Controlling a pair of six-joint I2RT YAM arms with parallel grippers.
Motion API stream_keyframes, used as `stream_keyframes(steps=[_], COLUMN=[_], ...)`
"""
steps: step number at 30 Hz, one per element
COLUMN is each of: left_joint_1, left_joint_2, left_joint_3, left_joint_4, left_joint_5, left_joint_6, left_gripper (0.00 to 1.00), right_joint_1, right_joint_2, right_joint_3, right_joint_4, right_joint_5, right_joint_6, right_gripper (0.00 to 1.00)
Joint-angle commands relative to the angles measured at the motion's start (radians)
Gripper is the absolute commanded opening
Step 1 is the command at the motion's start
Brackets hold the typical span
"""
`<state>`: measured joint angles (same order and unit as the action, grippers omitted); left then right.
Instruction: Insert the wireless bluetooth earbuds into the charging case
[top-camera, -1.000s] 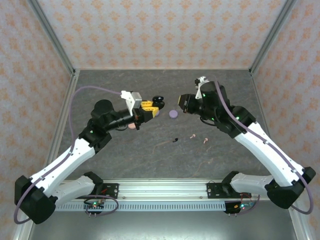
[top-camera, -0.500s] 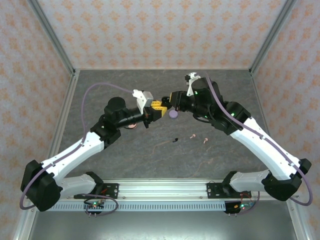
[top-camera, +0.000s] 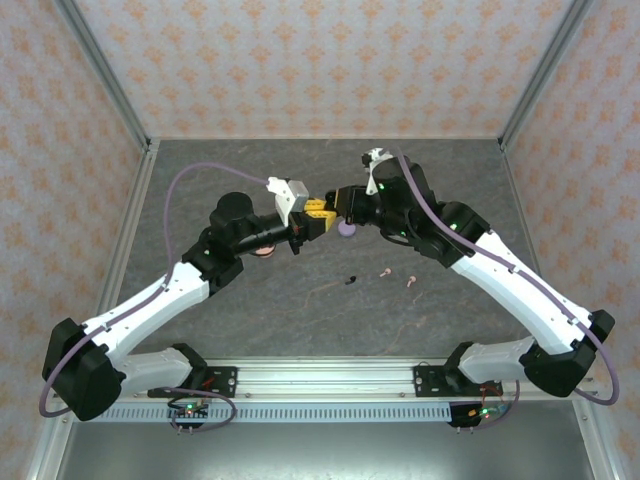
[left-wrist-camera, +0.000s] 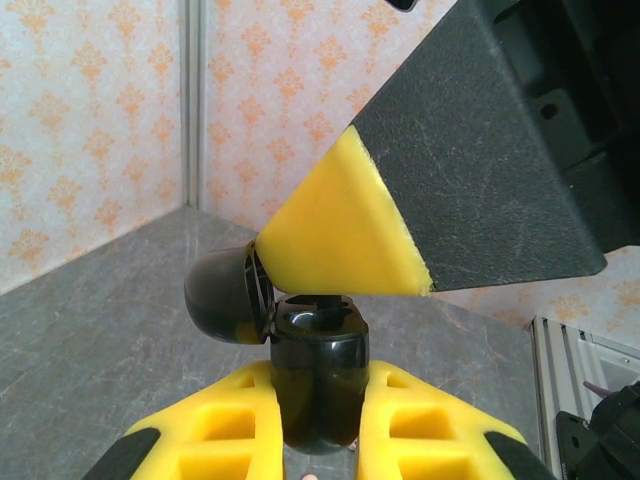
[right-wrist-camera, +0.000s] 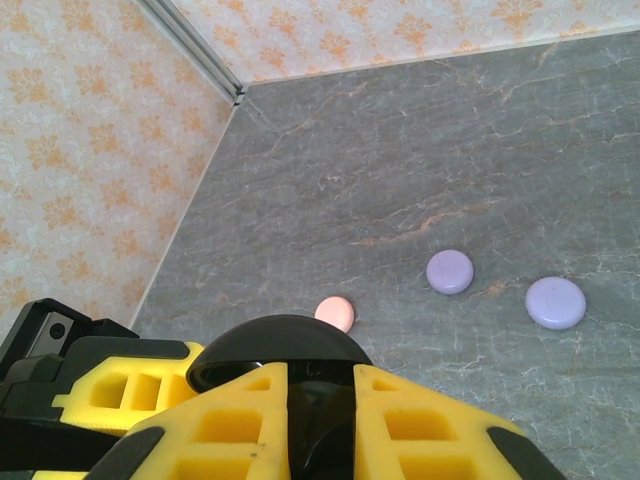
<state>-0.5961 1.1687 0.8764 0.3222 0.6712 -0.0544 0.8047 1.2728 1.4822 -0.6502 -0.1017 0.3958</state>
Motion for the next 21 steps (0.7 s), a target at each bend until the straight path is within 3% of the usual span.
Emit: stream_keyframes(steps=[1, 7, 15, 21], left_joint_1=[-0.008, -0.009, -0.009, -0.009], left_joint_2=[-0.001, -0.008, -0.009, -0.025], left_joint_3=[0.035, 0.033, 0.03, 0.009], left_joint_4=[0.016, 0.023, 0.021, 0.017], left_joint_5=[-0.011, -0.019, -0.019, -0.058], left_joint_6=[0.014, 0.014, 0.012, 0.016], left_gripper=[0.0, 0.0, 0.0, 0.0], right_joint_1=[0.002, 0.002, -0.014, -0.071], right_joint_2=[-0.005, 0.005, -0.036, -0.081], right_joint_3=[-0.016, -0.013, 0.026, 0.058], right_joint_4=[-0.002, -0.042, -0.027, -0.089], right_joint_5=[-0.007, -0.071, -0.055, -0.024], right_joint_6=[-0.003, 0.019, 0.005, -0.017], right_gripper=[0.18, 0.21, 0.45, 0.52])
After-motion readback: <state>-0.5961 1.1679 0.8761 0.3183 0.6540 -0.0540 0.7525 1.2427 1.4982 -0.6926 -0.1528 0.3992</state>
